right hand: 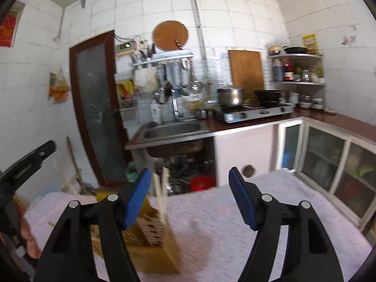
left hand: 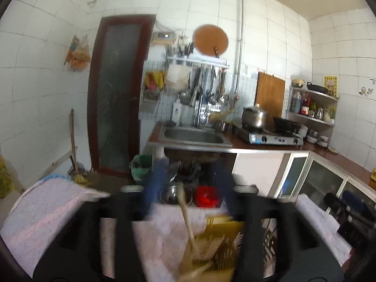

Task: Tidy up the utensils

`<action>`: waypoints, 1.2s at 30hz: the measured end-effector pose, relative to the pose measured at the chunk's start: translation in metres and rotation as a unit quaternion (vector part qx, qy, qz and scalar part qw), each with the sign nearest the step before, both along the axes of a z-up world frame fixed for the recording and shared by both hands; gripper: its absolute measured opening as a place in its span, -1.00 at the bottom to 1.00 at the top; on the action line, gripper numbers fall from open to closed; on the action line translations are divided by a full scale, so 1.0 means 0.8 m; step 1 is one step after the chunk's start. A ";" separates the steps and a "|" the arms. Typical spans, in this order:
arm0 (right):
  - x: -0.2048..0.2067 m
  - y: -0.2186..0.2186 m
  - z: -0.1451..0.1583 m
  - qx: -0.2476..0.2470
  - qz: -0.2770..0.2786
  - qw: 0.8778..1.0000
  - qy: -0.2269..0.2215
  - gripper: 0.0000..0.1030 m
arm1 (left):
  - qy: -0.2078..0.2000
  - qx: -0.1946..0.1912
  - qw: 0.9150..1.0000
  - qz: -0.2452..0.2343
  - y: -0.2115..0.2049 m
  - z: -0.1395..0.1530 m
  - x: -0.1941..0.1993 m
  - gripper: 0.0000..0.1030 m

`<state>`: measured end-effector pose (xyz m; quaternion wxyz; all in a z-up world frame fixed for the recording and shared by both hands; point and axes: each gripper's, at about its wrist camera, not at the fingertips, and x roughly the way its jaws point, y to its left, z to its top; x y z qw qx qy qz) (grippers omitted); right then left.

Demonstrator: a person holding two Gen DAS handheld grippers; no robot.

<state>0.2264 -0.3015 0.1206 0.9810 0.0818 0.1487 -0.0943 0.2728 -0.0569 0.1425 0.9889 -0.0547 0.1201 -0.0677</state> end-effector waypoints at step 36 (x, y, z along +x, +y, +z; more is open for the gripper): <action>-0.132 0.069 -0.224 0.041 0.000 0.951 0.305 -0.83 | 0.280 0.077 0.956 -0.044 0.021 -0.232 -0.112 0.89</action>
